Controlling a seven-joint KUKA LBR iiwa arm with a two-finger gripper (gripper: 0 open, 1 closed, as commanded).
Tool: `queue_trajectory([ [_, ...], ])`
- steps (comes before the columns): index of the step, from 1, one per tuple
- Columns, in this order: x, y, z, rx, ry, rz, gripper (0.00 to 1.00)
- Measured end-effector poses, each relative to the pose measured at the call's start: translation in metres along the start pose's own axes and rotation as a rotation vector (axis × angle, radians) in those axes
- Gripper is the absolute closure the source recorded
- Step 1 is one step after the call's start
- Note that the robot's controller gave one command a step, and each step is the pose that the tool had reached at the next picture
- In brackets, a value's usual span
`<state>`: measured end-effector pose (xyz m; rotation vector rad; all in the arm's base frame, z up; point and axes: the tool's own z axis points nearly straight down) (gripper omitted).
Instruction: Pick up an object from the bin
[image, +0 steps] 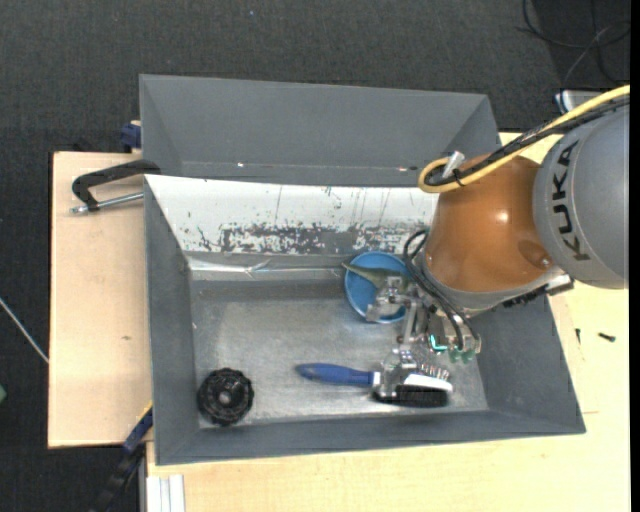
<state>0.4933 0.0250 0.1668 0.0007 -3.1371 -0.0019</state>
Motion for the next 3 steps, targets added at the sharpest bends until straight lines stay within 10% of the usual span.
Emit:
queue_trajectory([
  [1,-0.001,0.015,0.096,0.0,-0.011,-0.219,0.0],
  [2,-0.004,0.015,0.093,0.0,-0.02,-0.216,1.0],
  [3,-0.029,0.002,-0.042,0.003,-0.018,-0.315,1.0],
])
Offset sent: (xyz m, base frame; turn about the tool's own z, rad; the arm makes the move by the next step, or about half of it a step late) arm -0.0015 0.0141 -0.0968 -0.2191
